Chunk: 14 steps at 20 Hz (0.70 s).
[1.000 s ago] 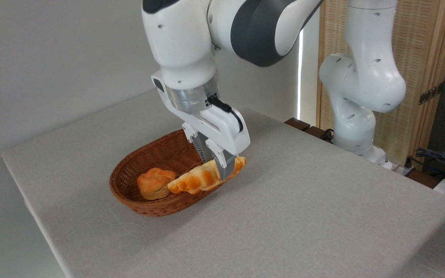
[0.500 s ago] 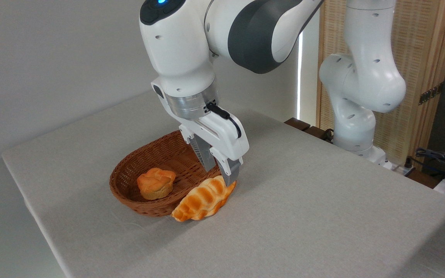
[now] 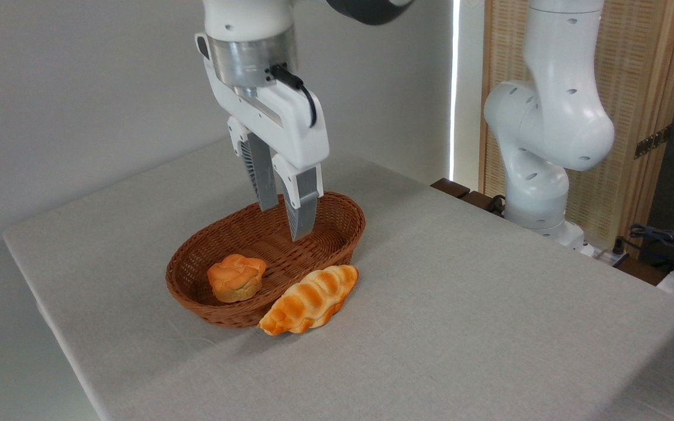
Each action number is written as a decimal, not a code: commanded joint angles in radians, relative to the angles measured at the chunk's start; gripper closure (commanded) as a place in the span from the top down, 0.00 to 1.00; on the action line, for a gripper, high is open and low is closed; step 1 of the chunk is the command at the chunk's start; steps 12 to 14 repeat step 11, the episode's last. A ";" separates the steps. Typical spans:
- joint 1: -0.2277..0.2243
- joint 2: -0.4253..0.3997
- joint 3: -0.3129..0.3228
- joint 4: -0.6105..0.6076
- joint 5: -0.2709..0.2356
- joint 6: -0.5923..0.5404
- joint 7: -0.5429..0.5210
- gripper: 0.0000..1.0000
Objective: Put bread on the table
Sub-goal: 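Open the gripper and raise it away from the croissant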
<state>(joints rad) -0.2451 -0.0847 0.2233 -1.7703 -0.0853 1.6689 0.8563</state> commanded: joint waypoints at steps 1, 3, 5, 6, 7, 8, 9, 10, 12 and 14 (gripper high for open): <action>-0.005 0.007 0.005 0.008 0.047 0.008 -0.002 1.00; -0.005 0.008 0.010 0.009 0.047 0.008 -0.003 1.00; -0.003 0.008 0.008 0.008 0.045 0.006 -0.016 1.00; -0.003 0.008 0.010 0.008 0.045 0.003 -0.019 1.00; -0.003 0.008 0.011 0.008 0.044 -0.003 -0.019 1.00; -0.003 0.008 0.013 0.008 0.042 -0.005 -0.019 1.00; -0.003 0.008 0.013 0.008 0.041 -0.005 -0.020 1.00; -0.003 0.008 0.013 0.009 0.036 -0.005 -0.019 1.00; -0.003 0.008 0.016 0.009 0.035 -0.005 -0.017 1.00; -0.003 0.008 0.016 0.009 0.035 -0.005 -0.017 1.00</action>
